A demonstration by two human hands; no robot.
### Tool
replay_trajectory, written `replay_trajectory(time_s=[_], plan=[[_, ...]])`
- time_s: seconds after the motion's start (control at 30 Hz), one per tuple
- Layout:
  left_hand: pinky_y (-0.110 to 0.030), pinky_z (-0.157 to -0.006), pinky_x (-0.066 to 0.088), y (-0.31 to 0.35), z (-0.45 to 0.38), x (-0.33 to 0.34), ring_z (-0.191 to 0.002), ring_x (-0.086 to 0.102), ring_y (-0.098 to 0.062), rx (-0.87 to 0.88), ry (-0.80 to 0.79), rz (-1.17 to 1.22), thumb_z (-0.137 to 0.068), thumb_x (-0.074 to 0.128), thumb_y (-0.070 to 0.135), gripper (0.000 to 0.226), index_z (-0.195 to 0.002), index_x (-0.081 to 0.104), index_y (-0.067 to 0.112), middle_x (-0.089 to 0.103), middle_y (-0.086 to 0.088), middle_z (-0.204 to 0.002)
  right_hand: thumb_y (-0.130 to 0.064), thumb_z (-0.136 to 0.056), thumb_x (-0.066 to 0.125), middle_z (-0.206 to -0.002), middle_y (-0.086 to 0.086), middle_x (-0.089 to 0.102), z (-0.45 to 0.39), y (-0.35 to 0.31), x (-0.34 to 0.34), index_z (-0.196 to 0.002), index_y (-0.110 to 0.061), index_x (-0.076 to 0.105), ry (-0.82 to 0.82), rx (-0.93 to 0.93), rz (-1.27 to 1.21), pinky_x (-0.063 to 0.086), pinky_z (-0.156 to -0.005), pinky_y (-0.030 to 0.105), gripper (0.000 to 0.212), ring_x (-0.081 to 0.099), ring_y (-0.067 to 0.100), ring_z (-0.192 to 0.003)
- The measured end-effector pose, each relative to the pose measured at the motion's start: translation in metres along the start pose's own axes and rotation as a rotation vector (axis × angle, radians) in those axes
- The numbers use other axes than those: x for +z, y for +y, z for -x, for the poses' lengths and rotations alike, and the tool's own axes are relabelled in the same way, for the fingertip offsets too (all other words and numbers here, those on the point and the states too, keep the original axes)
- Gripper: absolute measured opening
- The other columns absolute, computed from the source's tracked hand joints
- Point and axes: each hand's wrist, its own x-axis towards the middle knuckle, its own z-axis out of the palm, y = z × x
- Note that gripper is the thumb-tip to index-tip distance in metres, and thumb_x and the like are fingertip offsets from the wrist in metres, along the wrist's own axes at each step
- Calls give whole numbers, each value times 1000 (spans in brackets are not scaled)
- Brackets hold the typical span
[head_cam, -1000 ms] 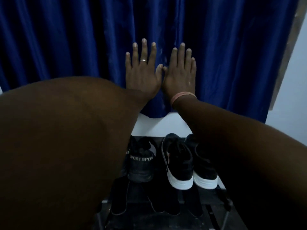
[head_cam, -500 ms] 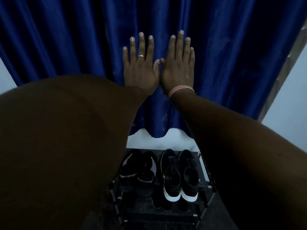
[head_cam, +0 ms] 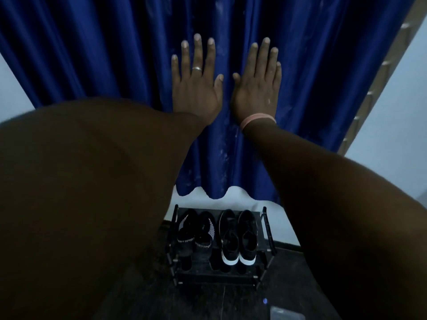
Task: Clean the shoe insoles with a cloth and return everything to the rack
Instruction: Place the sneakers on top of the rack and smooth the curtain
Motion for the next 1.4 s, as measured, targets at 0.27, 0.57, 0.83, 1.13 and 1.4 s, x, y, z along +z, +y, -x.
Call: replay_trajectory(time_s=[0.27, 0.57, 0.83, 1.13, 1.4], plan=[[-54, -124, 13, -3, 12, -33, -155, 8, -35, 37, -62, 39, -104, 17, 48, 66, -161, 6, 18, 8, -11, -169, -39, -104, 26, -162, 17, 17, 18, -13, -36, -155, -7, 19, -102, 51, -21, 14, -122, 48, 61, 13, 34, -150], [-50, -114, 34, -4, 125, -23, -146, 34, -32, 67, -368, 183, -100, 38, 39, 64, -158, 22, 17, 29, -8, -163, -39, -98, 40, -128, 14, 54, 150, -24, -26, -128, -11, 50, -266, 124, 54, 42, -93, 44, 42, 51, 32, -114], [-44, -85, 50, 28, 226, -17, -116, 59, -36, 97, -672, 459, -99, 45, 24, 45, -143, 46, 18, 47, -9, -148, -26, -94, 49, -109, 14, 58, 254, 12, -37, -109, -10, 54, -495, 294, -5, 44, -78, 43, 23, 56, 35, -99], [-47, -91, 51, 112, 309, 1, -114, 60, -32, 139, -839, 493, -94, 47, 26, 42, -137, 50, 23, 57, -6, -133, -26, -95, 49, -118, 14, 58, 345, 97, -55, -121, -9, 54, -687, 477, -28, 47, -84, 41, 32, 57, 34, -107], [-45, -90, 54, 192, 369, 40, -114, 62, -35, 71, -960, 478, -95, 50, 29, 42, -137, 53, 24, 58, -9, -133, -19, -90, 51, -119, 21, 57, 397, 200, -37, -115, -6, 57, -779, 567, -80, 48, -85, 41, 29, 58, 40, -104]])
